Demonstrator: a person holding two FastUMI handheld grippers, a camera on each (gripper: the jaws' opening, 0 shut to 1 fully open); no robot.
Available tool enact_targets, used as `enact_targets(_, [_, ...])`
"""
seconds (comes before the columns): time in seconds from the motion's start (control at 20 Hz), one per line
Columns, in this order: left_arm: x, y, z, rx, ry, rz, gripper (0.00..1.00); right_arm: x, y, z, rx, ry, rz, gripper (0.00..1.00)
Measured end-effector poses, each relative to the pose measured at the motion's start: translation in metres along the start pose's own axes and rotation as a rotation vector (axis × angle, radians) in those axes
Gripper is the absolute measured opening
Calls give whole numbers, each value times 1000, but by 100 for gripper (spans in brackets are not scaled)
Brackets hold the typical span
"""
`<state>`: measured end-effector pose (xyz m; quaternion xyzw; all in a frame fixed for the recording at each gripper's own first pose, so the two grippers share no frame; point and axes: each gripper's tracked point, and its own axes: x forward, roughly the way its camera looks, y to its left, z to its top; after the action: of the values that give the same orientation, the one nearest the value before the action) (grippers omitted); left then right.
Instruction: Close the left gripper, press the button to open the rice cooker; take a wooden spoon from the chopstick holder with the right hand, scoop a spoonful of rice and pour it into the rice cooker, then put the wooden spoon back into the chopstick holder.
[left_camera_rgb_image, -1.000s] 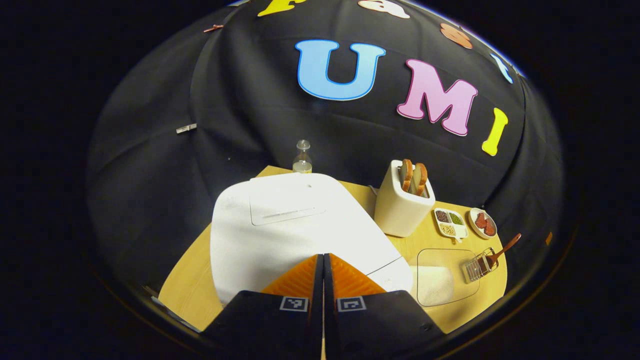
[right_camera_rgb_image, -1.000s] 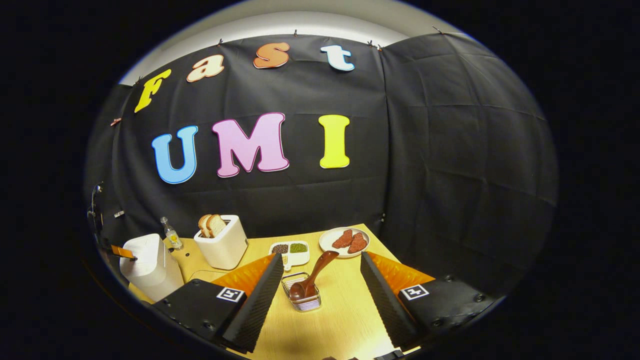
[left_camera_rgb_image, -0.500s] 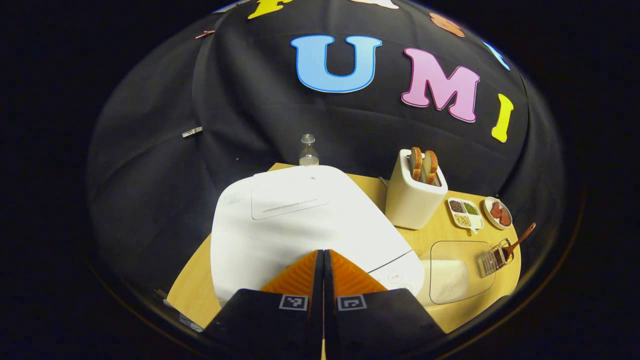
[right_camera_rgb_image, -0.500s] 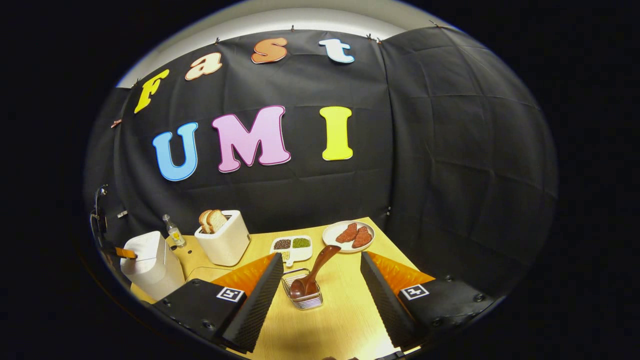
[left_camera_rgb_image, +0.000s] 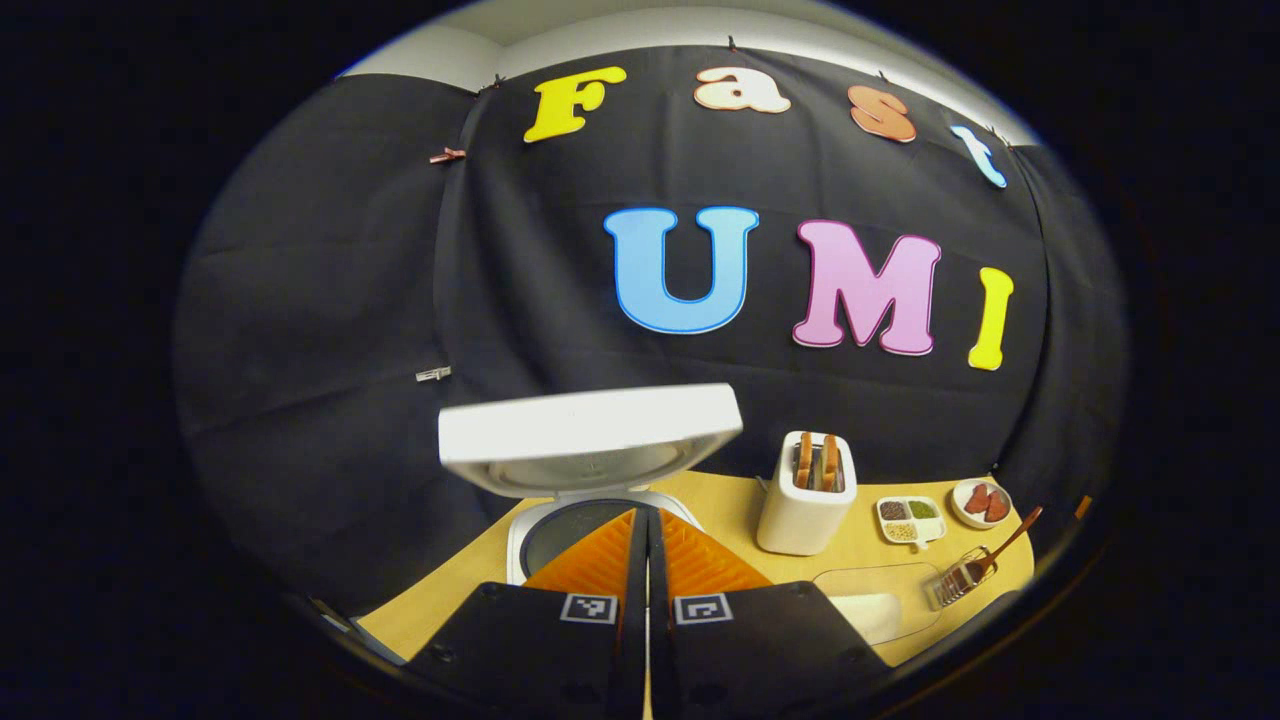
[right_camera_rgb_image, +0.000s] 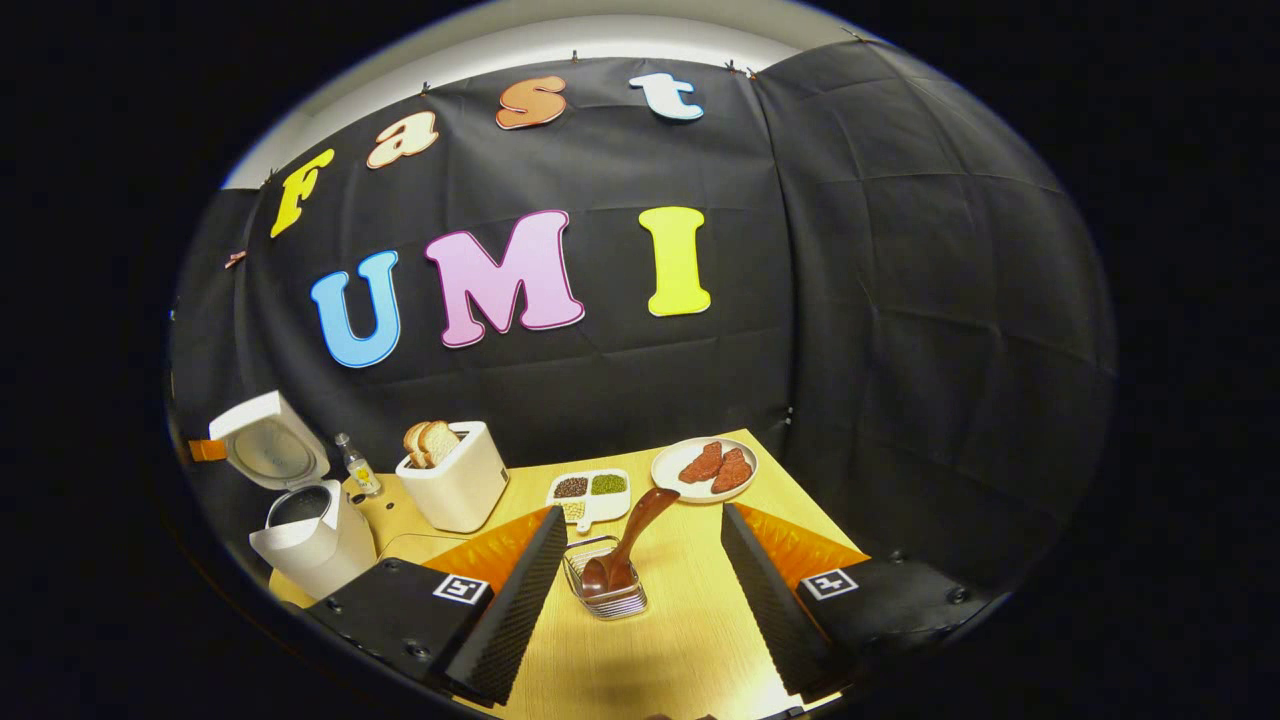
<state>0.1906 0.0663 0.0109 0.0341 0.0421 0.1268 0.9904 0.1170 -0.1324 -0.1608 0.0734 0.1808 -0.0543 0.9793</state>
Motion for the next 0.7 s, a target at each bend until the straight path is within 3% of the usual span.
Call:
enact_targets(0.45, [-70, -35, -40, -60, 25, -21, 10, 43, 15, -24, -17, 64, 104, 98])
enact_targets(0.7, [-78, -43, -55, -95, 48, -12, 27, 76, 17, -47, -19, 128, 132, 97])
